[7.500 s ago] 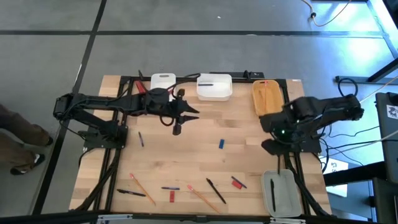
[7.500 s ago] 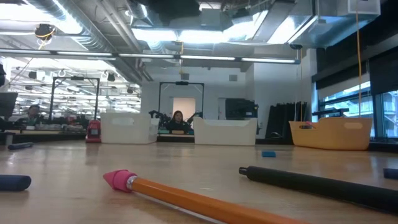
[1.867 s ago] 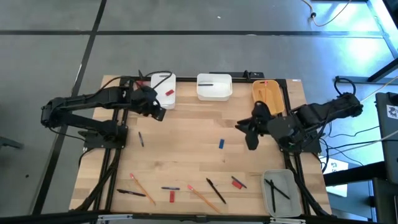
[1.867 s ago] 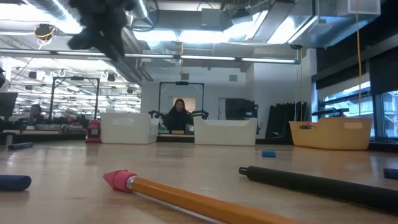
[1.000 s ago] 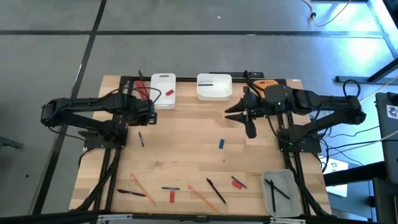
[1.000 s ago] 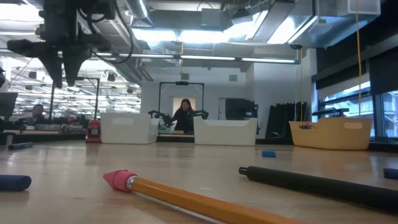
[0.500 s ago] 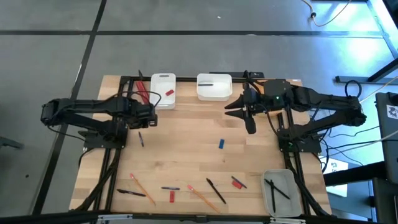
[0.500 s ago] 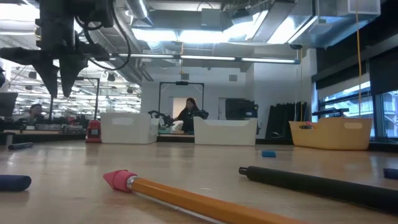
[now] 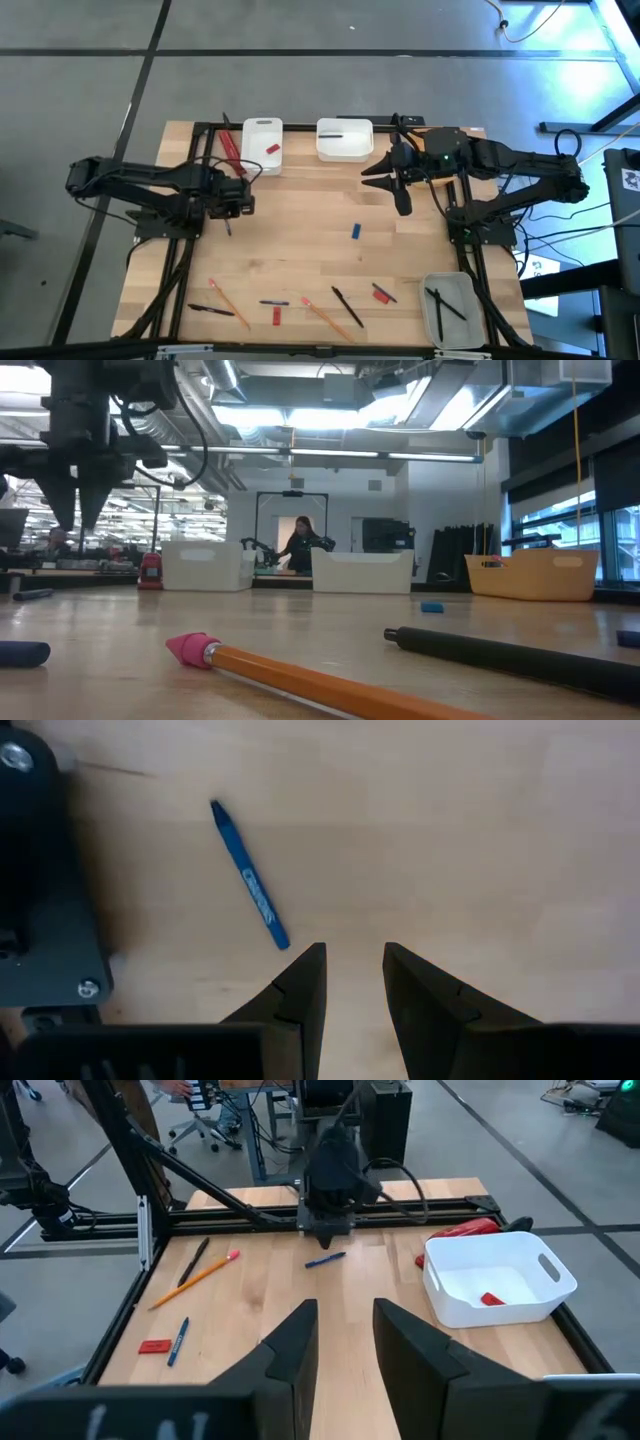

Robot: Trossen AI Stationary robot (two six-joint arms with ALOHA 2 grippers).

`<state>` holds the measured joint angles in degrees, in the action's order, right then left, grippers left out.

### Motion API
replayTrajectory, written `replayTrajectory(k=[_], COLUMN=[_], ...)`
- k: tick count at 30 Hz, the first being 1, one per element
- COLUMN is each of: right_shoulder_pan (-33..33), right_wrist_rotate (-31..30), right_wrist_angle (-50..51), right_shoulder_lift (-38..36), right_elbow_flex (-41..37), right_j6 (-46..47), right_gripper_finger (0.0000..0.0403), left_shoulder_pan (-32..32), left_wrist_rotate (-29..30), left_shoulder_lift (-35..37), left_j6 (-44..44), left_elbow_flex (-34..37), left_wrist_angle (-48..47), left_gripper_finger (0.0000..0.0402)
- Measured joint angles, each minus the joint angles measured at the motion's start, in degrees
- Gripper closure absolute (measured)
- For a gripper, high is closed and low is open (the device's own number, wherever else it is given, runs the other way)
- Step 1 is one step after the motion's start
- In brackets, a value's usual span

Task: Sort crayons/erasers/pens/pencils in bins
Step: Put the blue crayon into the right white bin

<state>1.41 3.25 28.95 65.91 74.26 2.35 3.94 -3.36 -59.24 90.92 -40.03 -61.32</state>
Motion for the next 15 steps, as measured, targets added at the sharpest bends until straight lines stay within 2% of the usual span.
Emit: replayTrajectory(k=[8, 15], right_shoulder_pan=[0.0, 0.0], right_wrist_rotate=[-0.1, -0.1], right_wrist_angle=[0.0, -1.0], right_shoulder_lift=[0.0, 0.0], right_elbow_flex=[0.0, 0.0], right_j6=[-0.2, -1.5], right_gripper_finger=[0.0302, 0.0302], left_shoulder_pan=[-4.8, -5.9], left_wrist_rotate=[0.9, 1.1], left_shoulder_lift=[0.0, 0.0], left_j6=[6.9, 12.4], left_elbow_flex=[0.0, 0.1], left_wrist_angle=[-0.2, -1.1], left_gripper_finger=[0.0308, 0.0308])
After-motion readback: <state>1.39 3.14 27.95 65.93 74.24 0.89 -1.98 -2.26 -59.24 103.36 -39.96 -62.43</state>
